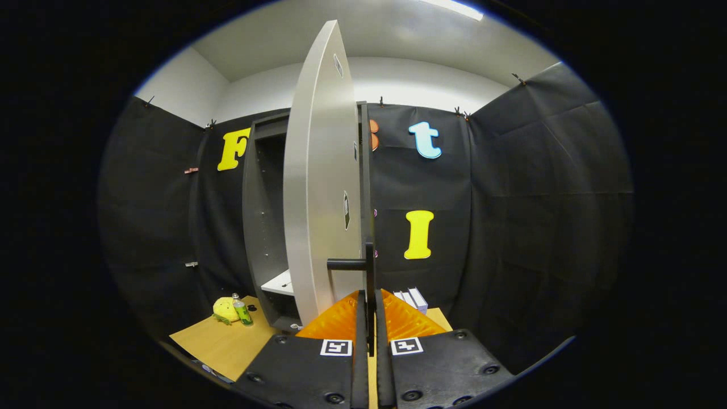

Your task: Open the shoe cabinet door, grab the shoes and put them into the shoe cabinet, then close the shoe cabinet door.

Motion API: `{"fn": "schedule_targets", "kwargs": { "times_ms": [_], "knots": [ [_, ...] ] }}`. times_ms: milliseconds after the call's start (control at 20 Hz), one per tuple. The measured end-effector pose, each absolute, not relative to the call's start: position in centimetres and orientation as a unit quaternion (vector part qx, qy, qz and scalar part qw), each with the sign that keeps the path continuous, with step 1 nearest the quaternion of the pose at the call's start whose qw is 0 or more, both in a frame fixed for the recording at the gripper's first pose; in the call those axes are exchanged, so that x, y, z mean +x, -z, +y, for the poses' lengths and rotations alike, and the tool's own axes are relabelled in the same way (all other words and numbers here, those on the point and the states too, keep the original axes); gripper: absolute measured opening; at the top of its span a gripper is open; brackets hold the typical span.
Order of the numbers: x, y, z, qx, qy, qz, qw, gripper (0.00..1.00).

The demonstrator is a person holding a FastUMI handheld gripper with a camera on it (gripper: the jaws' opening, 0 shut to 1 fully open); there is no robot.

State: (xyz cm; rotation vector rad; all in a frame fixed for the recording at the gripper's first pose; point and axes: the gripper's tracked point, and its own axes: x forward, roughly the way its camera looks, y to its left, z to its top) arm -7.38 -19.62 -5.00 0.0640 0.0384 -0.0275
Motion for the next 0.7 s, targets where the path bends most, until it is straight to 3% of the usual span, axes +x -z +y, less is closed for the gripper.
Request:
{"fn": "schedule_targets", "kwargs": {
  "times_ms": [450, 700],
  "knots": [
    [-12.7, 2.6, -17.3, 0.014, 0.024, -0.022, 0.999, 0.11],
    [-12.7, 5.2, -11.0, 0.028, -0.020, -0.003, 0.999, 0.10]
  ]
}}
